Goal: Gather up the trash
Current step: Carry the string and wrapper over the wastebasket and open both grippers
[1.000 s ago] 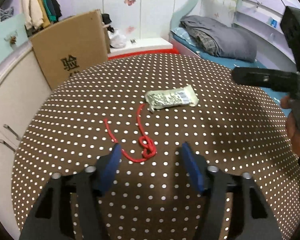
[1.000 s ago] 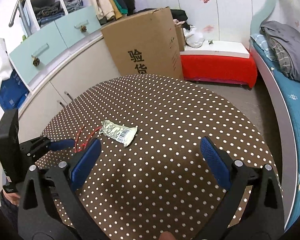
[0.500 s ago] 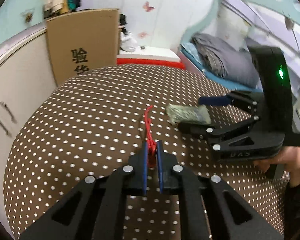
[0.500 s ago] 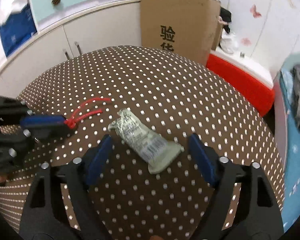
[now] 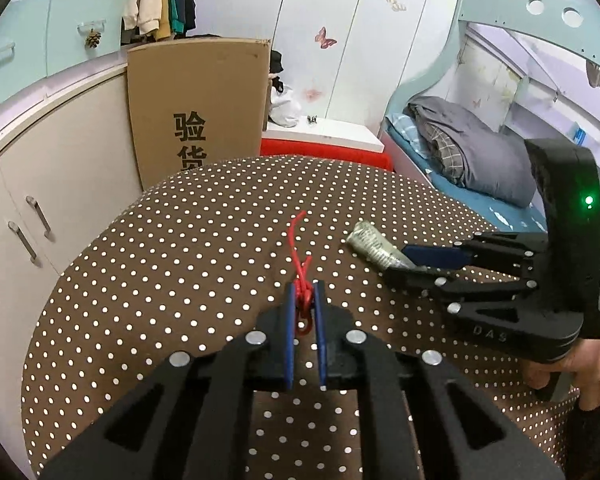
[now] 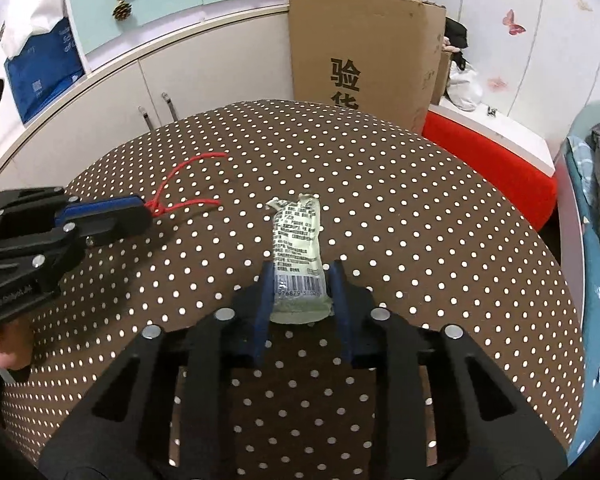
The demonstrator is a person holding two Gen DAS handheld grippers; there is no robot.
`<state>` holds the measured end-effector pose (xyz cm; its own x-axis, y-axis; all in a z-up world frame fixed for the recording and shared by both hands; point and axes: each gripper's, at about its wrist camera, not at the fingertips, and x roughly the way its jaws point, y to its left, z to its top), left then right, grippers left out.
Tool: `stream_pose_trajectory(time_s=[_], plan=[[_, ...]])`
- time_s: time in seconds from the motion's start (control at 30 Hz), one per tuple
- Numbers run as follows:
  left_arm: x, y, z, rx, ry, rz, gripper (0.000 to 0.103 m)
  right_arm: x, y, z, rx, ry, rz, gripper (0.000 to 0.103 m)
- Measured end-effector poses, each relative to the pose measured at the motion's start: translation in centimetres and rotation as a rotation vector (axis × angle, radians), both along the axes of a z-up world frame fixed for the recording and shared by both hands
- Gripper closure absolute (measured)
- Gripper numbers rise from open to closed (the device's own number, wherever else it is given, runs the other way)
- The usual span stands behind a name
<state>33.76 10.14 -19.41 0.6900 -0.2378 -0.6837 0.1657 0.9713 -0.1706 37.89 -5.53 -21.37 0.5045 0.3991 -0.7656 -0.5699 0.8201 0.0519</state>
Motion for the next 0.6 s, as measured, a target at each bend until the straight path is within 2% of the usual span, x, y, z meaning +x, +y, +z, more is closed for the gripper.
stream_pose_trajectory(time_s=[0.1, 0.2, 0.3, 0.43, 0.6], plan=[[-0.6, 0.1, 0.0, -0.007, -0.005, 0.006, 0.094, 0.0, 0.8, 0.1, -0.035, -0.019, -0.012, 0.066], [-0.7, 0.2, 0.0, -0.016, -0.008, 0.009, 0.094, -0.1, 0.7, 0.1, -0.027, -0.017, -0.032, 0.080], [-0.7, 0.8, 0.1, -0.042, -0.013, 0.012, 0.094, -0.9, 0.0, 0.1, 0.003, -0.006, -0.051, 0.085], [-0.9, 1.8, 0.3, -0.089, -0.035, 0.020, 0.094, -2.4, -1.9, 0.3, 0.056, 0.019, -0.081, 0.086], [-2.2, 0.0, 0.5, -0.069, -0.030, -0.001, 0.094, -5.0, -5.5, 1.3, 0.104, 0.021, -0.119, 0.086]])
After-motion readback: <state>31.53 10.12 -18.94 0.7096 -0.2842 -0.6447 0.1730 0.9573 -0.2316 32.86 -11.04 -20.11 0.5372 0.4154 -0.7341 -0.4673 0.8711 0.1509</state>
